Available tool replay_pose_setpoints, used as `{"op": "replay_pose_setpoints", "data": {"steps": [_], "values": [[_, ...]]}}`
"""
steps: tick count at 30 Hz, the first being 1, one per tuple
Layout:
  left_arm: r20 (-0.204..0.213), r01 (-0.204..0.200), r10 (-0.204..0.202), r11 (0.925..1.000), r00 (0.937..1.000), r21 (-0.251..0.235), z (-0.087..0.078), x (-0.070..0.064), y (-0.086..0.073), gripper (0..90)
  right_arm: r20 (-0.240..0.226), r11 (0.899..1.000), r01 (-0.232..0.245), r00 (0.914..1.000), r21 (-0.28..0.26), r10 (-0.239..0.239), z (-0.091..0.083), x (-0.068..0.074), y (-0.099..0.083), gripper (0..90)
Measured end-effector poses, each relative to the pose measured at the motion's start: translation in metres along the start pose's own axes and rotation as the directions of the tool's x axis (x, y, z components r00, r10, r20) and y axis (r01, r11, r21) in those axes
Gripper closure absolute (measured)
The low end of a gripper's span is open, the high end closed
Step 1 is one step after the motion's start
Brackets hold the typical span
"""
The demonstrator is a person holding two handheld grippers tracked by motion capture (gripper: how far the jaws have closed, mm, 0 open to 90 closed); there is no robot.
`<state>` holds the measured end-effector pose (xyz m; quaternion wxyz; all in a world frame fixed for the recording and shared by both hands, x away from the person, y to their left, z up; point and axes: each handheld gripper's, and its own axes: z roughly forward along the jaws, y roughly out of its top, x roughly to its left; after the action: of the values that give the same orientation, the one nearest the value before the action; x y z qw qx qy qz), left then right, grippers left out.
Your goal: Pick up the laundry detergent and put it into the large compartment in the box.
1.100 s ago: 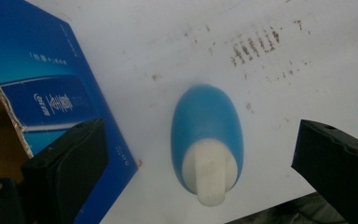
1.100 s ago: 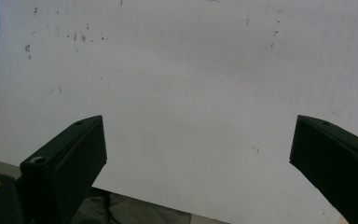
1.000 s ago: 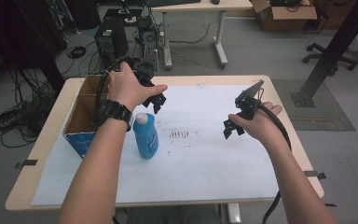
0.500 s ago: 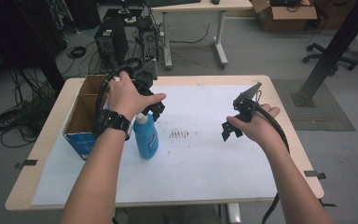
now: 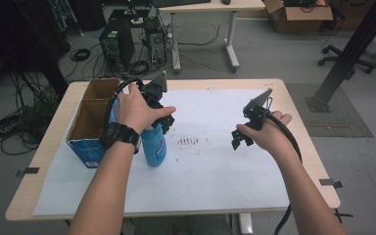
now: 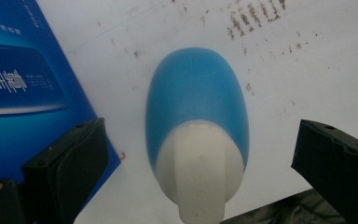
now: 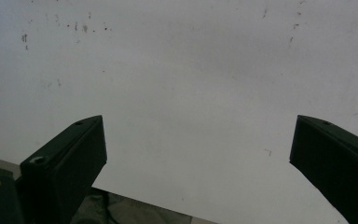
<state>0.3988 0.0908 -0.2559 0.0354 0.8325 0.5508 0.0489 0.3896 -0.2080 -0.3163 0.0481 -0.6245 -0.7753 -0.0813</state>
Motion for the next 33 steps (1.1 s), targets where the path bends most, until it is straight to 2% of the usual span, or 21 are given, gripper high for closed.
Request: {"op": "replay_pose_setpoints", "data": {"steps": [13, 16, 21, 33], "values": [[-0.006, 0.012, -0.012, 0.9996, 0.9999, 0.024, 0.022, -0.003, -0.003, 4.0, -0.003, 1.0, 0.004, 1.0, 0.008, -0.004, 0.006, 0.003, 0.0, 3.8], [-0.002, 0.004, -0.004, 0.9996, 1.0, 0.029, 0.025, -0.003, -0.004, 4.0, -0.004, 1.0, 0.004, 1.0, 0.007, -0.004, 0.007, 0.003, -0.001, 3.7], [-0.001, 0.016, -0.016, 0.9995, 0.9999, 0.025, 0.029, -0.004, -0.005, 4.1, -0.004, 1.0, 0.001, 1.0, 0.006, -0.001, 0.009, 0.004, -0.001, 3.7], [0.006, 0.012, -0.012, 0.9998, 0.9999, 0.018, 0.032, -0.005, -0.007, 4.1, -0.007, 1.0, 0.009, 0.9999, 0.009, -0.009, 0.01, 0.006, -0.001, 3.7]]}}
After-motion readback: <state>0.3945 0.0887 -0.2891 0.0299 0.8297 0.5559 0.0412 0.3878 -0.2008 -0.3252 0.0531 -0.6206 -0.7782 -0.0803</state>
